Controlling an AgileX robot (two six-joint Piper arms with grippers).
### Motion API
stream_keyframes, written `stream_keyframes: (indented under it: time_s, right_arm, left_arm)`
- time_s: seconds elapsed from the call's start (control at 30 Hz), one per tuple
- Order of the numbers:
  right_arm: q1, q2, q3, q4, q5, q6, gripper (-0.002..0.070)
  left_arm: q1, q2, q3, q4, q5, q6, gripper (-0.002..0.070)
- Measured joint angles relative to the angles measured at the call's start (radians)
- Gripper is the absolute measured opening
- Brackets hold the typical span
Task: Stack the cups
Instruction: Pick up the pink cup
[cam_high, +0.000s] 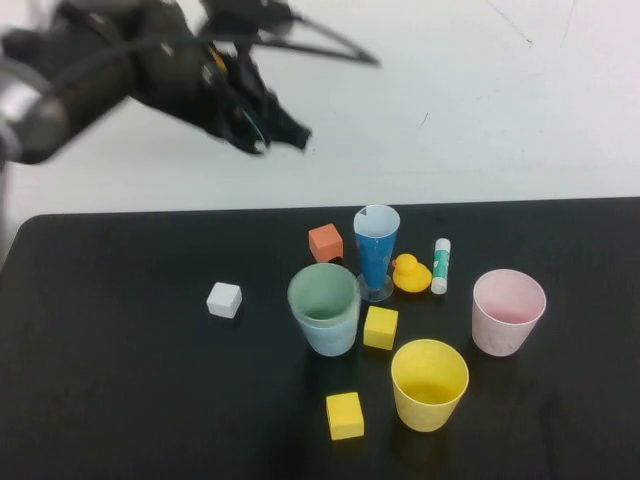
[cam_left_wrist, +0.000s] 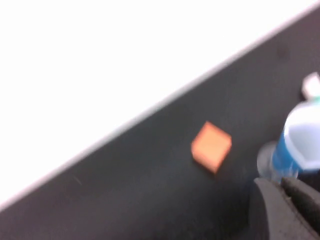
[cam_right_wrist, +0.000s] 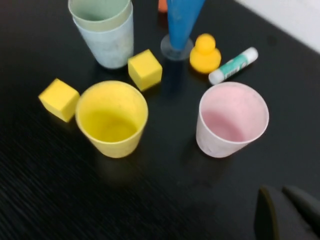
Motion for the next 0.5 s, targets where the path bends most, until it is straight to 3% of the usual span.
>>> stream_keyframes:
  time_s: [0.17,0.4,0.5]
  right_arm:
    - [0.0,0.258,-0.137,0.006,0.012,-0.048,0.0053]
    - [0.0,0.56,-0.357,0.011,0.087,-0.053,0.031]
    - [0.002,0.659,-0.432,0.014,0.095,-0.055,0.0387]
  left_arm:
    - [0.0,-0.171,0.031,0.016,-0.027,0.0,0.0002]
    - [0.0,-0.403,0.27,0.01,-0.191,-0.004,0.0002]
    - [0.0,-0.51,0.429,0.008,-0.316,-0.004,0.0002]
